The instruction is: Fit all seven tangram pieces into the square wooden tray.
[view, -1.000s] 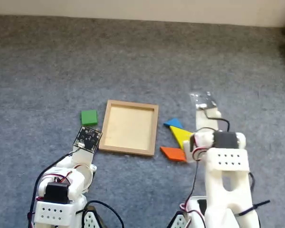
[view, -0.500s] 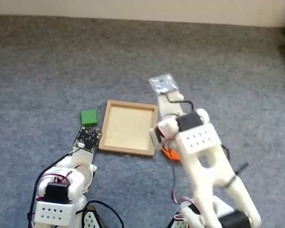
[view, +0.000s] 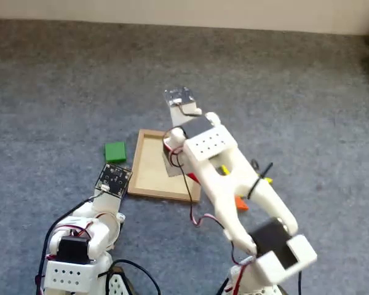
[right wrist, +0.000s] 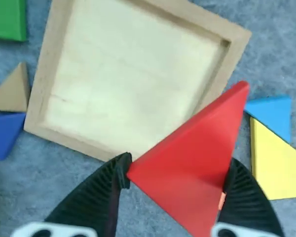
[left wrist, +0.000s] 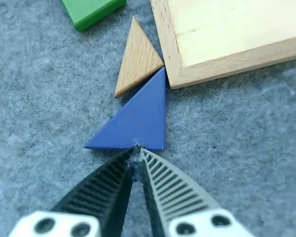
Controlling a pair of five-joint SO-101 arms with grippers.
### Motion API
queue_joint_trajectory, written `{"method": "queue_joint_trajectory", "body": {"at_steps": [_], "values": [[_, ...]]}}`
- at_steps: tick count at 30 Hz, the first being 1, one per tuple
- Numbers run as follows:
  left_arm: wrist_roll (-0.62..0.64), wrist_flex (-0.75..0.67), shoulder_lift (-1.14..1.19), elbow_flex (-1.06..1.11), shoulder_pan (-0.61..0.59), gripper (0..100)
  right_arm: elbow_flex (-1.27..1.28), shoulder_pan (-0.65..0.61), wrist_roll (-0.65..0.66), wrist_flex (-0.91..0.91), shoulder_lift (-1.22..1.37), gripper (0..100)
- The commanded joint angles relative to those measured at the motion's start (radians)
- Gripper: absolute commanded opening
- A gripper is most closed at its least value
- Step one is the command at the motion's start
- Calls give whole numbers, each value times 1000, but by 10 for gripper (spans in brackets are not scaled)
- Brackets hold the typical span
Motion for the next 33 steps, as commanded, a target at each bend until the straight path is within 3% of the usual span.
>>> {"method": "queue_joint_trajectory", "body": {"at_steps": [1,7,10,21,27,33], "values": [[-3,6,-38,19,-1,7,-122,-13,-71,1,48,213],[-3,6,-38,19,-1,7,-252,-15,-350,1,185,213],[-3,6,-38,19,-1,7,-303,-30,-430,1,254,213],[-3,6,-38,19,-1,7,-372,-47,-427,1,351,219],[-3,6,-38,19,-1,7,-367,-48,-414,8,355,343],[-3,6,-38,19,-1,7,-366,-48,-356,10,351,350]]}}
